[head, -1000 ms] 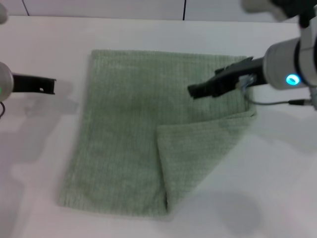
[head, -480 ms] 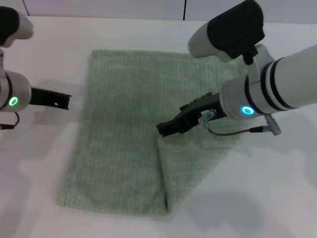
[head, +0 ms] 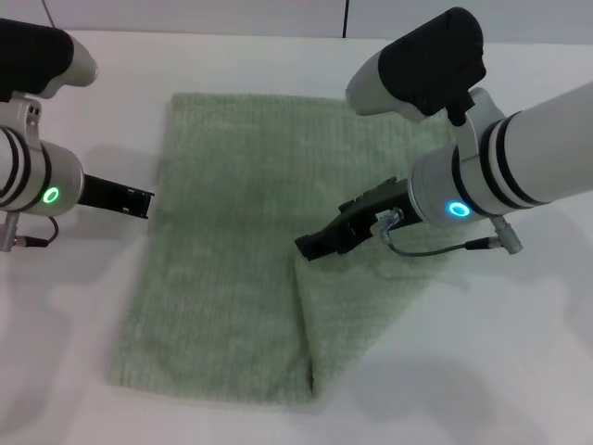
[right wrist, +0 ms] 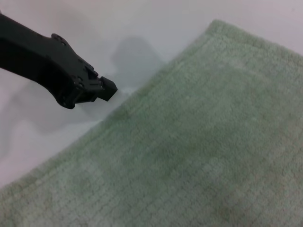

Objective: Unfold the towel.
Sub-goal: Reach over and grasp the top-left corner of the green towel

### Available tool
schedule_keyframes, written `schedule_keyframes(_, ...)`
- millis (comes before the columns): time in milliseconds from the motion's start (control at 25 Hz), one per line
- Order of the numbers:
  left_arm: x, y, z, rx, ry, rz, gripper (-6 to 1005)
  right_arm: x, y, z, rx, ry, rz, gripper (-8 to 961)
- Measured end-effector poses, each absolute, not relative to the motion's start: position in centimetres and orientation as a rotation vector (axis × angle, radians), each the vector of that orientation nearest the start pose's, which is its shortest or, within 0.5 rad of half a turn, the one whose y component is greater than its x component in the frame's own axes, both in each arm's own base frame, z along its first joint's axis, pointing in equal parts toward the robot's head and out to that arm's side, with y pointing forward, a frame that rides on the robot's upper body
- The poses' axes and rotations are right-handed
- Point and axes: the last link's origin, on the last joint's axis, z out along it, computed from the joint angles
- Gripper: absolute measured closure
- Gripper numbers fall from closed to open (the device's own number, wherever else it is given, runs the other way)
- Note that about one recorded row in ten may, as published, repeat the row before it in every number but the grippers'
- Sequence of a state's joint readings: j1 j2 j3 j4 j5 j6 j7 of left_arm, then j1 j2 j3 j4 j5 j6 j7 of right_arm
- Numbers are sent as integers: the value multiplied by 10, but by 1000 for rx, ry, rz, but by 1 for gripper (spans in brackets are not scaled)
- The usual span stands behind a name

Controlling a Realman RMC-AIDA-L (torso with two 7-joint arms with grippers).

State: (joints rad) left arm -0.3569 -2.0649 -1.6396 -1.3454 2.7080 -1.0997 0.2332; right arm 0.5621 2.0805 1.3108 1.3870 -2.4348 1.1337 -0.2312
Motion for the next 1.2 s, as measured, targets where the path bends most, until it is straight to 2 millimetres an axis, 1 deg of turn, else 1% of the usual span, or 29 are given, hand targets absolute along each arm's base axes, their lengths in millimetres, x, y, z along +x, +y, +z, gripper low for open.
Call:
schedule_keyframes(280,-250,356,-4,-2121,-1199,247,982,125,337,-88,-2620,899,-178,185)
schedule_keyframes(600,-247,356,-7,-2138,-1187,255,979,129,337,-93,-2629,890,-196,197)
schedule_keyframes(920,-243,355,-13,-2160,-1178,267,975,130,334,-103,-2648,879,-213,209)
schedule_keyframes(1200,-246,354,-14,-2162,-1187,282,972,130,335,-104,-2648,876,-210,220)
